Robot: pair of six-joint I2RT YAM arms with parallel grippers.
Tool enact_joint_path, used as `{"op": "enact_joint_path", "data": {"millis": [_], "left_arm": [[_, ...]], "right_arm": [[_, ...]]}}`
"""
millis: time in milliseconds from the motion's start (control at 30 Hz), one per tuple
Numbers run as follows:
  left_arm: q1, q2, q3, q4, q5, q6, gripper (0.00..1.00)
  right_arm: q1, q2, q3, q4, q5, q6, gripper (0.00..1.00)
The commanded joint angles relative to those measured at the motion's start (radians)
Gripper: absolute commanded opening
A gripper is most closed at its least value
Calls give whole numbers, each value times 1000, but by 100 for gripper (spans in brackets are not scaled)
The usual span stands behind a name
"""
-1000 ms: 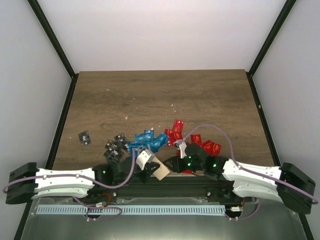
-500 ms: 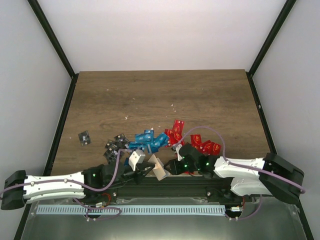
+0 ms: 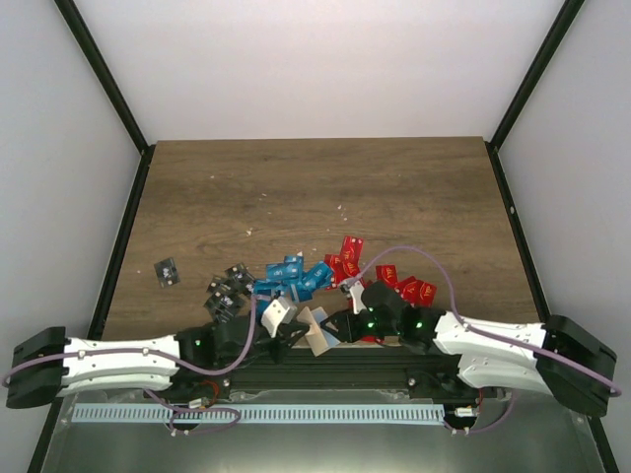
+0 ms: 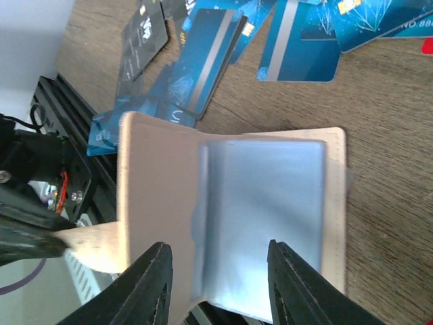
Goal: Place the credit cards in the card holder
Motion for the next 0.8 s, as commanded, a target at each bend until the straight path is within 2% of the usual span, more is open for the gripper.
{"op": "enact_joint_path", "data": {"millis": [0,267,400,633,767], "left_arm": [[24,88,56,135,32,56,4],[80,274,142,259,164,121,4],[101,325,151,274,168,114,4],[164,197,27,253,109,-1,4],[201,69,-25,161,62,-61,4]], "right_arm": [[-3,-67,-14,-34,9,5,40],[-2,-159,-26,-84,24,9,39],[-3,-154,-28,-68,20,17,38],[-3,-39,-16,33,24,22,36],[-2,51,11,101,3,25,35]]}}
